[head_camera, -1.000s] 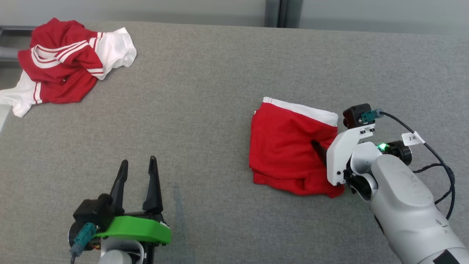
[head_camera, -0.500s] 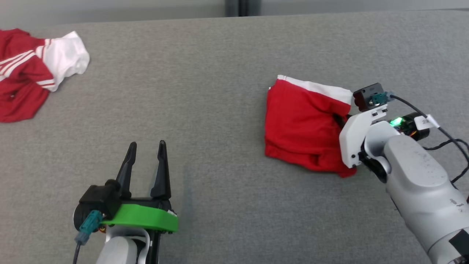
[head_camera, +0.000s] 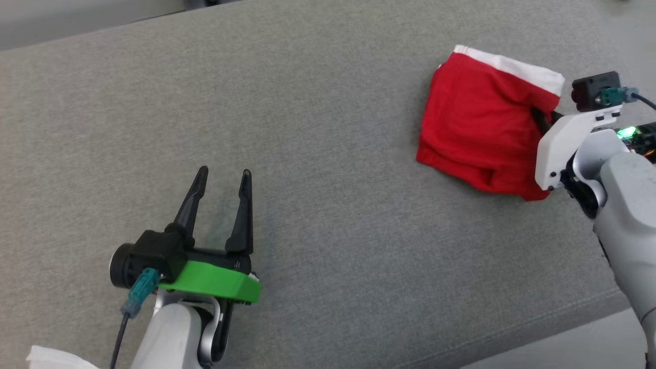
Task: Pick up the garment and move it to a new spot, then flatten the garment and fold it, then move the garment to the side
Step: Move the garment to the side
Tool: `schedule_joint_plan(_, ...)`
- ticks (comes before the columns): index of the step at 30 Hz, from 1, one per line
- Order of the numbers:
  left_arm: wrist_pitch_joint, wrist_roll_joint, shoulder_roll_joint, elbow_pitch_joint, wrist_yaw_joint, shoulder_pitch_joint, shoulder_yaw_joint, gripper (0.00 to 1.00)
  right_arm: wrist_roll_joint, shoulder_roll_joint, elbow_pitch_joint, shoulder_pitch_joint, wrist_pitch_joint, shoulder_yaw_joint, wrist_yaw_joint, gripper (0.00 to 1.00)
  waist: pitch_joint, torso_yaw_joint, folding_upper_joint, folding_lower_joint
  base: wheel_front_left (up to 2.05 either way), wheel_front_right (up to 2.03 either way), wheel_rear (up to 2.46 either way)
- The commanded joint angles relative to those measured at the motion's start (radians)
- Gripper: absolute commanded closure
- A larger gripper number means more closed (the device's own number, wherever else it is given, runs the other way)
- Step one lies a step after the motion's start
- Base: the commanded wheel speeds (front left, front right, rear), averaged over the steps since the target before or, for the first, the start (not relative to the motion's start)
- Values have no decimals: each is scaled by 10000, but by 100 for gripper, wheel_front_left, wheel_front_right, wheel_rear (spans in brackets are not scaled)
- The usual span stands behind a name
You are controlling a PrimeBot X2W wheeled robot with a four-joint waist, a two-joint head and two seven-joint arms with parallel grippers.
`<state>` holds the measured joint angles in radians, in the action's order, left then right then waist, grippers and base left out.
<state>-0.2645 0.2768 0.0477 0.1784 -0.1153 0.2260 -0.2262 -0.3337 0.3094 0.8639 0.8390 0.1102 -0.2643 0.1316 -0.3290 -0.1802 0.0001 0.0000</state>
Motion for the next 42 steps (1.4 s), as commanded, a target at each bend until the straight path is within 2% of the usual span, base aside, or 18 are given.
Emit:
schedule_joint_plan(1,4,-131,54,8,-51,204,4,0,-21,82,74,201,-85,98,-18,100,-675,-664,-1,0,0,0,0)
schedule_joint_plan(6,4,-190,88,-59,-96,396,-135,0,193,420,308,694,-101,287,-18,100,-948,-415,-1,0,0,0,0)
schedule_joint_plan(17,1,-278,90,-496,-141,615,-114,0,914,1588,1081,2303,95,508,-18,100,-1732,792,-1,0,0,0,0)
schedule_joint_plan(23,1,-254,72,-604,-152,649,-114,0,1339,1933,1616,2972,-390,681,-18,98,-1964,1160,-1,0,0,0,0)
schedule_joint_plan(24,1,-252,69,-606,-148,641,-98,0,1400,1983,1720,3062,-561,754,-18,84,-1982,1186,-1,0,0,0,0)
schedule_joint_plan(25,1,-254,67,-605,-135,636,-83,0,1471,2023,1840,3097,-672,834,-18,55,-1991,1201,-1,0,0,0,0)
schedule_joint_plan(26,1,-264,64,-600,-137,632,-72,0,1588,2020,1959,3138,-868,922,-18,0,-1991,1211,-1,0,0,0,0)
schedule_joint_plan(35,1,-295,54,-534,-144,538,119,0,2435,1444,2418,3088,-2197,1597,-18,0,-1690,1043,-1,0,0,0,0)
schedule_joint_plan(42,1,-343,113,-363,-153,788,331,0,2835,965,2376,2856,-3087,1830,-18,0,-979,880,-1,0,0,0,0)
